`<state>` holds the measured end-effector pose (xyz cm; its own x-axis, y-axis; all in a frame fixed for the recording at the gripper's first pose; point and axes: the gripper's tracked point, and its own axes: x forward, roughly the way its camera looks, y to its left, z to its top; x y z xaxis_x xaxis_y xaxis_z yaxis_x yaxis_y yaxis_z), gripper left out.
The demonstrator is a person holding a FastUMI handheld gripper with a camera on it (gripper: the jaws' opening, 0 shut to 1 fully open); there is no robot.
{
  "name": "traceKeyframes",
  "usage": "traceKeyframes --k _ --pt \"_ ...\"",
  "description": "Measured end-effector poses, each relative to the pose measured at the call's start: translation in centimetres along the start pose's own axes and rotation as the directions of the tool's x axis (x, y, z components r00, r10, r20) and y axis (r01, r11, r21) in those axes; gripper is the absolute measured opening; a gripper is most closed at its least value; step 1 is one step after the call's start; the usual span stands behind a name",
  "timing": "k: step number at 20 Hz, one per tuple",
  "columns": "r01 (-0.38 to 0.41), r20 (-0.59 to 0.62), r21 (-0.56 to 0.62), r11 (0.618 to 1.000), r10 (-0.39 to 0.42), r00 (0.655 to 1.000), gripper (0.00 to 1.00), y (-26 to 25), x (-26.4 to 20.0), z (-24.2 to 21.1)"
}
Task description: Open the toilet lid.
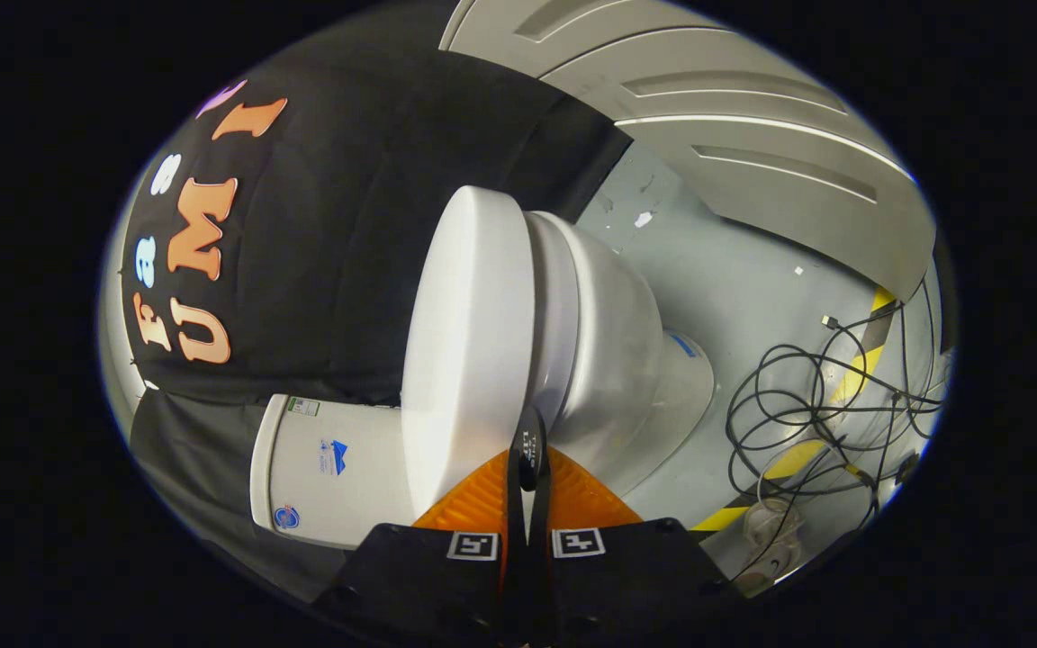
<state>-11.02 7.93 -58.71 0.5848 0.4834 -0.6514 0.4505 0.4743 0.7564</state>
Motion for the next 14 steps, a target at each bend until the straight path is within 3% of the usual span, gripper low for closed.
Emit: traceKeyframes --k 14 --pt "0.024 0.062 -0.036 0.999 -0.022 0.998 0.08 2.7 -0.7 0.8"
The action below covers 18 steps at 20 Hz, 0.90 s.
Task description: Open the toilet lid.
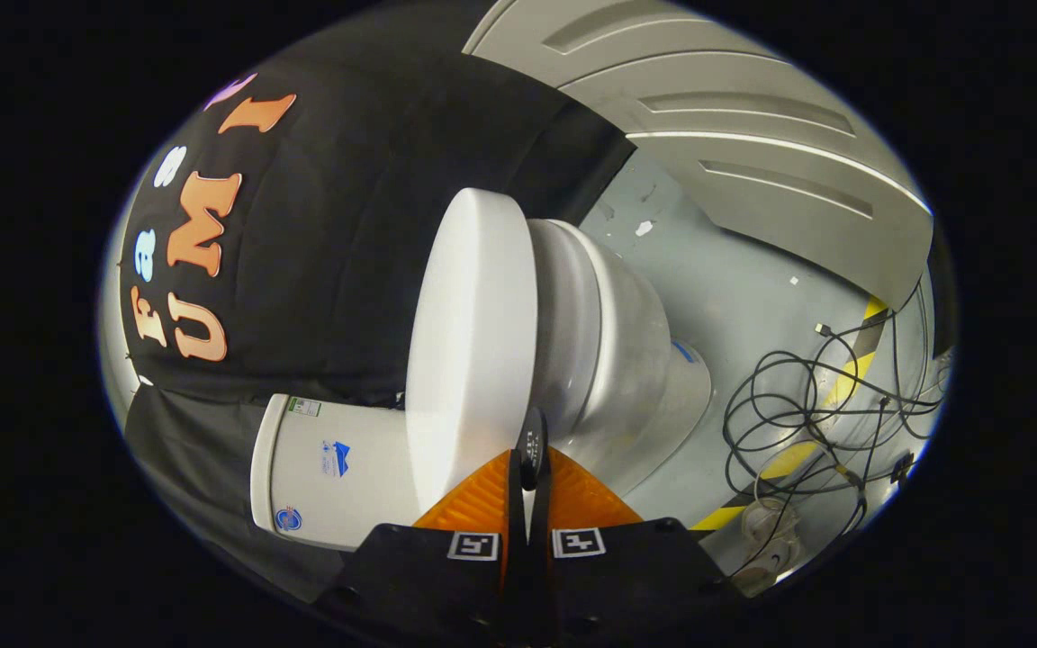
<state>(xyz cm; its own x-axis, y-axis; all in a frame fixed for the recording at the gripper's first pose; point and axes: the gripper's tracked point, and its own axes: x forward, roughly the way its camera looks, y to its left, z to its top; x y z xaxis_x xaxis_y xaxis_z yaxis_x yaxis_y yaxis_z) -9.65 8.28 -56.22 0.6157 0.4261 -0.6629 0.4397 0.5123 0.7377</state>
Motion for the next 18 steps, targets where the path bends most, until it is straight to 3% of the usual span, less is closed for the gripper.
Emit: traceKeyframes --k 11,18 --pt "0.0 0.055 -0.152 0.988 0.008 0.998 0.08 8.4 -2.9 0.8" --pt "0.04 0.047 -0.33 0.943 -0.026 0.999 0.08 13.9 -4.3 -0.4"
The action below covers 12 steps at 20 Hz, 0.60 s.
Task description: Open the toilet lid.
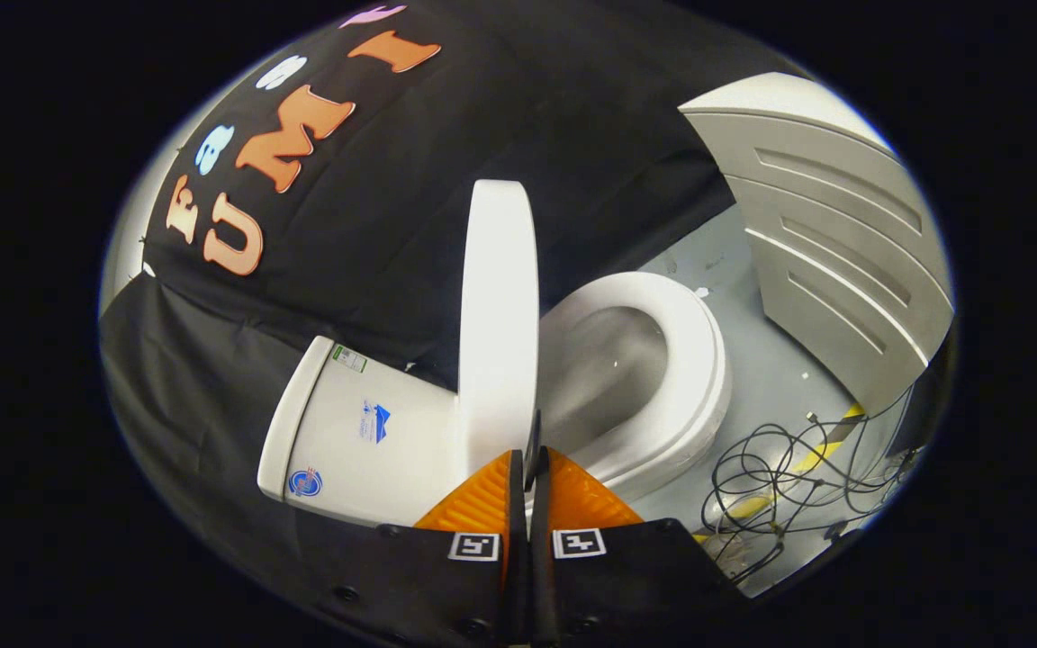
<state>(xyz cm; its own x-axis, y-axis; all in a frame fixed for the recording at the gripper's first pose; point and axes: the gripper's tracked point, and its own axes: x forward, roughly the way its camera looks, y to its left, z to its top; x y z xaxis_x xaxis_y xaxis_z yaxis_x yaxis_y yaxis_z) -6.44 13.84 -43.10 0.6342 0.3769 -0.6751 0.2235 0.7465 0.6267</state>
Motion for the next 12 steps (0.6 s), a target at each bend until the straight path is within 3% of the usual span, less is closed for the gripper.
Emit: traceKeyframes --k 12 --pt "-0.011 -0.012 -0.143 0.99 0.009 1.0 0.08 7.4 -1.8 -0.2"
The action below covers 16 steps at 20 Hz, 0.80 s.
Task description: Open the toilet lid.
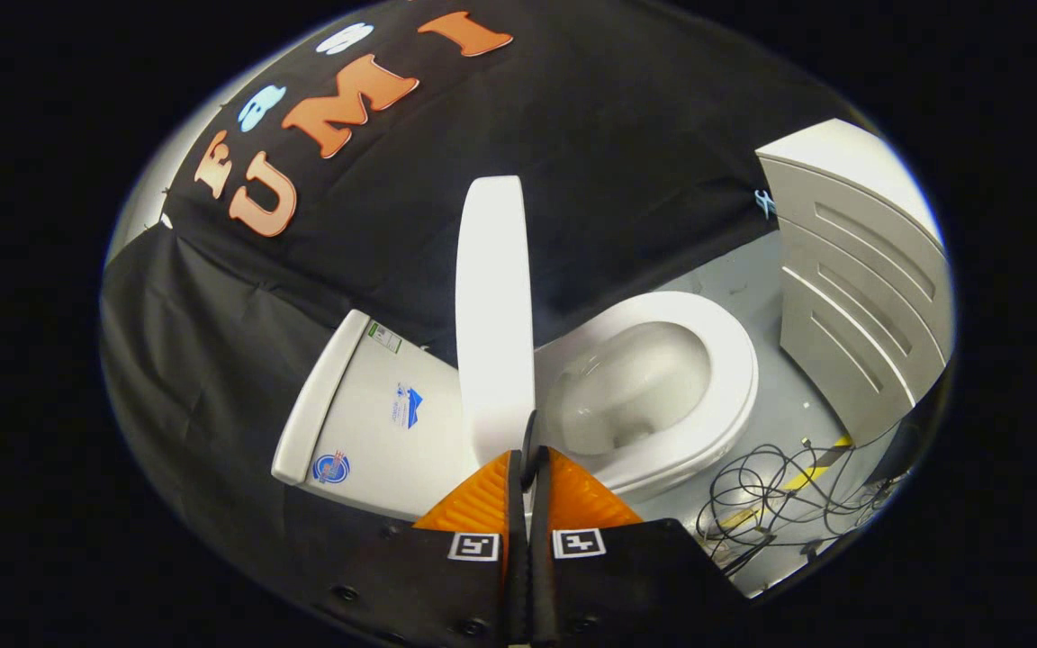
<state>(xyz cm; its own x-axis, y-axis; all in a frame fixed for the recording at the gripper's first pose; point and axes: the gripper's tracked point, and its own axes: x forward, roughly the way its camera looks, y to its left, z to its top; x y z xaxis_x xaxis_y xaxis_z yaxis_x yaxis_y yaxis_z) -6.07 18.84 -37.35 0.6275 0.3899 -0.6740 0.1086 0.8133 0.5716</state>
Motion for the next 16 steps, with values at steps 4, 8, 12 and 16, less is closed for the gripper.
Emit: traceKeyframes --k 4,8,12,16 --pt "0.01 -0.004 -0.062 0.998 -0.01 1.0 0.08 2.5 -0.1 -0.2" --pt "0.013 0.005 -0.147 0.989 -0.013 1.0 0.08 5.1 -0.2 -0.4" --pt "0.013 0.011 -0.214 0.977 -0.011 1.0 0.08 7.7 -0.1 -1.1" --pt "0.014 0.017 -0.259 0.966 -0.01 1.0 0.08 9.7 0.2 -1.6"
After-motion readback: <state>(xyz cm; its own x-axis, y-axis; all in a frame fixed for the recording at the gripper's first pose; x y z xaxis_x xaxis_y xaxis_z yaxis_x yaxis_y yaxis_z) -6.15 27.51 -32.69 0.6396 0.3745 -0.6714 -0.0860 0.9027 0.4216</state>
